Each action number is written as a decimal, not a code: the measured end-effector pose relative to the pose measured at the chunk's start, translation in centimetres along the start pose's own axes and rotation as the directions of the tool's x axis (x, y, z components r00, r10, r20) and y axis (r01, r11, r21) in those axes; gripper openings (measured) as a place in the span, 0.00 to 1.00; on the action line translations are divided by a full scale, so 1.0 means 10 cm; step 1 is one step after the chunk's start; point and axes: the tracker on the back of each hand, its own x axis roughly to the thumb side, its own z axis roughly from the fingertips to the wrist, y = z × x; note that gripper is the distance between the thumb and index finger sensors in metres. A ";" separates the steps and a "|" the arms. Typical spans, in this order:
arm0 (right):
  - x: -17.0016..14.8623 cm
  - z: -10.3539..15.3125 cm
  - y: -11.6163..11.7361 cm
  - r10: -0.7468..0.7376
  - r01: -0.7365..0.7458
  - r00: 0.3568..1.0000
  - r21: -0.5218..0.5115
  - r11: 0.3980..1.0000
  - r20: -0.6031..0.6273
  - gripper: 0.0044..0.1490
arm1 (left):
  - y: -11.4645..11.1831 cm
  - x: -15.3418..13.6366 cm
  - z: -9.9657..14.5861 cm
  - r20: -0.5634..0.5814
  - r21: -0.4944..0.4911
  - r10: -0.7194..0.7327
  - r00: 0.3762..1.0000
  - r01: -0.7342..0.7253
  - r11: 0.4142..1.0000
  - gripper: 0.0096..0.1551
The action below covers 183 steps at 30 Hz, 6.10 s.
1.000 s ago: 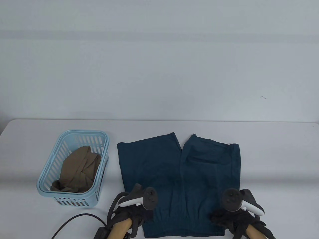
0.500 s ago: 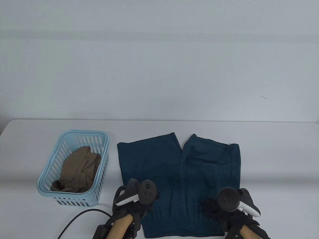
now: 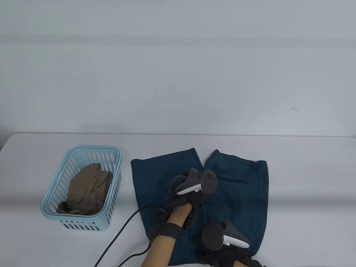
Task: Roll shorts into tight roll
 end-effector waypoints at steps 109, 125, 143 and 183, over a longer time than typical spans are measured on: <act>-1.06 0.16 -0.30 0.033 -0.064 0.790 -0.029 0.998 -0.613 0.38 | -0.50 -0.87 0.01 -0.353 -0.217 -0.360 0.863 0.299 0.929 0.35; -1.37 -0.05 -0.48 -0.021 -0.041 0.736 -0.076 0.996 -0.676 0.38 | -0.58 -0.86 0.05 -0.424 -0.222 -0.349 0.836 0.278 0.935 0.35; -1.81 -0.38 -0.87 -0.149 0.063 0.734 -0.153 0.986 -0.662 0.36 | -0.53 -0.77 0.06 -0.526 -0.228 -0.380 0.761 0.304 0.925 0.35; -2.10 0.58 -0.64 0.069 -0.184 0.812 -0.142 0.973 -0.580 0.47 | -0.58 -0.43 1.70 0.057 -0.131 -0.068 0.996 0.075 0.988 0.47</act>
